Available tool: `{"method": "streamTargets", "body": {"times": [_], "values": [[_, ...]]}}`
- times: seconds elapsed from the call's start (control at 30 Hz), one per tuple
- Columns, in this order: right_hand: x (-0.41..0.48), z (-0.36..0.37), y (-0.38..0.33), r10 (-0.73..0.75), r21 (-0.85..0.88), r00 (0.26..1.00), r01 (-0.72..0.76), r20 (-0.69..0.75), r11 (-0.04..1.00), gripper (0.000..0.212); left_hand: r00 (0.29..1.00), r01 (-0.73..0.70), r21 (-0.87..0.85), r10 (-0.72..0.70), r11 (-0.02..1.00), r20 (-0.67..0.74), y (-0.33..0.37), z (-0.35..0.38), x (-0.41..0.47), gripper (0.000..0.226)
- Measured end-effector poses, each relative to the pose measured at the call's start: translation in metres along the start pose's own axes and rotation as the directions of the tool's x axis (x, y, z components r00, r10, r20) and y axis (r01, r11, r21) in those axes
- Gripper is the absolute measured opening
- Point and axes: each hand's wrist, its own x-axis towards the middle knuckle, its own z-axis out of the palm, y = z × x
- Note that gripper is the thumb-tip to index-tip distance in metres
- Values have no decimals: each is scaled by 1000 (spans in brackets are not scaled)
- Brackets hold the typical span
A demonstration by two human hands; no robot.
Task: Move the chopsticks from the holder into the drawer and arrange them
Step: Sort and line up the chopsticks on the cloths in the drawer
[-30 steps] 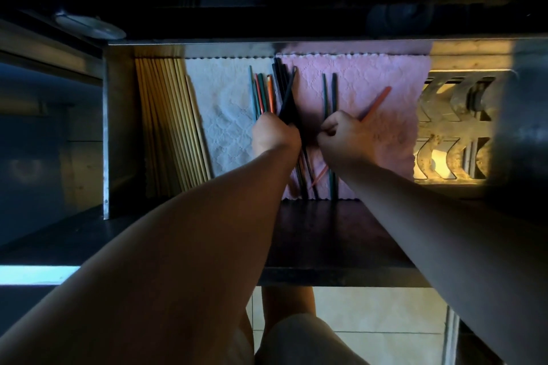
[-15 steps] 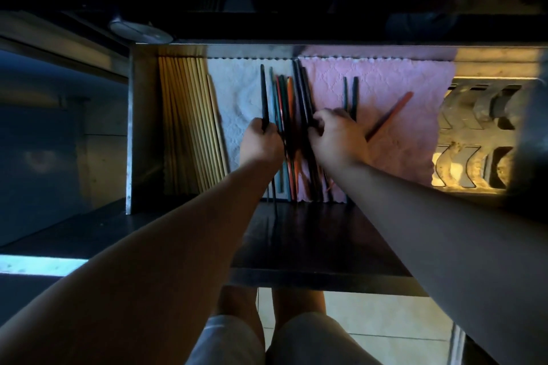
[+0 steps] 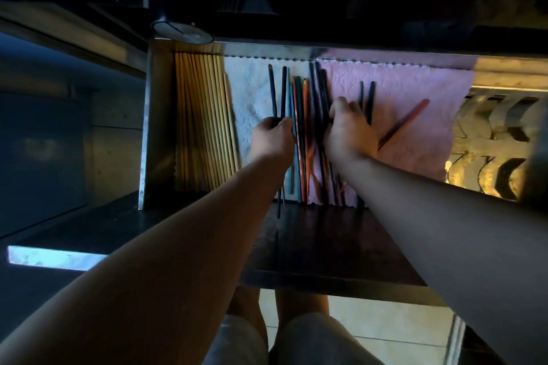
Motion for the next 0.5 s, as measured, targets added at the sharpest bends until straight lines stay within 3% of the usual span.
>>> {"method": "streamTargets", "body": {"times": [0.27,0.4,0.5], "values": [[0,10,-3,-23,-37,1000,23,12,999,18,1000,-11,23,11,1000,6,-1,0,-1,18],[6,16,-9,78,-48,996,-75,48,996,20,1000,-18,20,18,1000,0,-3,1,-1,16],[11,11,-13,174,90,979,-183,104,979,24,1000,-28,36,29,999,-8,-5,2,1,18]]}}
